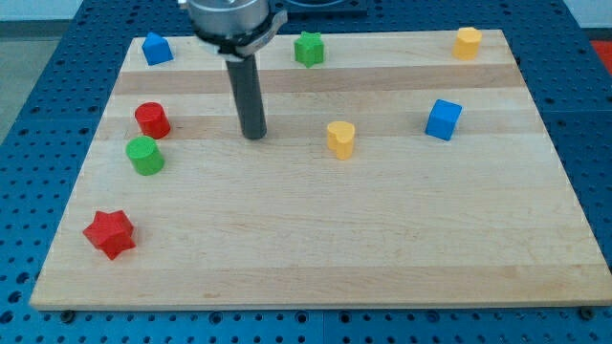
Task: Move your arm towards yellow heart
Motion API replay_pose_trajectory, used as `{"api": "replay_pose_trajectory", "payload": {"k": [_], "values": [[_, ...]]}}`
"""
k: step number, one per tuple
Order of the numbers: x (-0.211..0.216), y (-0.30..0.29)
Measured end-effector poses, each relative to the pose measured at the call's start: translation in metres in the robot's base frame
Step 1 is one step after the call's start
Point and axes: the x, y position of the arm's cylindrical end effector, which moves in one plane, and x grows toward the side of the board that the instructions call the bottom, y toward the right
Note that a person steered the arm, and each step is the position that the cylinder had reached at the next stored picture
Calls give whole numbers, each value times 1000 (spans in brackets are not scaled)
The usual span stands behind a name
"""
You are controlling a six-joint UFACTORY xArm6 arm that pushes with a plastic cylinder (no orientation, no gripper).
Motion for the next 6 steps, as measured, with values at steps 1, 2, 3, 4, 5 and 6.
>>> {"api": "replay_pose_trajectory", "payload": {"k": [1,2,3,4,5,6], "values": [[-15,50],[-1,70],[41,67],[69,60],[33,53],[-17,56]]}}
